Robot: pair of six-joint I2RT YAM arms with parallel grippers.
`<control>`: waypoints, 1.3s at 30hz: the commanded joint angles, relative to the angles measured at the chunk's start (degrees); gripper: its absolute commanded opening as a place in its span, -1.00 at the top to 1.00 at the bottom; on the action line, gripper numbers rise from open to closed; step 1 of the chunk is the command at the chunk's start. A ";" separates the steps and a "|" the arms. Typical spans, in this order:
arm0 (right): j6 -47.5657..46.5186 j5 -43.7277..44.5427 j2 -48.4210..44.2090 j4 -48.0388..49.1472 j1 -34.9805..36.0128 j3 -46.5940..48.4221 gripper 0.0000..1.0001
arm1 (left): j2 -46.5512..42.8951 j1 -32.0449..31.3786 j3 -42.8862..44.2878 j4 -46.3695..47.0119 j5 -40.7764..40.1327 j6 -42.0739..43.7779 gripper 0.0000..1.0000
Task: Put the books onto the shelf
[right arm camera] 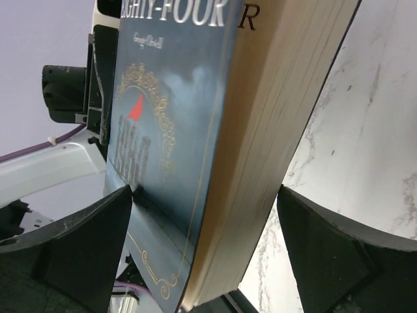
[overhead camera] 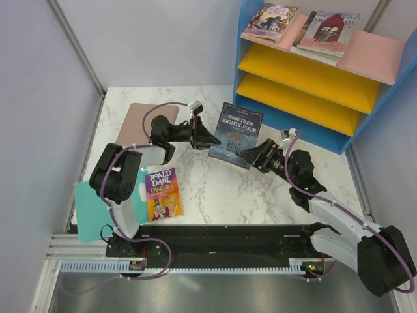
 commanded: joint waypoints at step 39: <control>4.56 5.33 -10.32 3.07 3.61 -3.80 -0.96 | -1.23 -1.49 11.13 24.49 -0.30 -9.42 0.96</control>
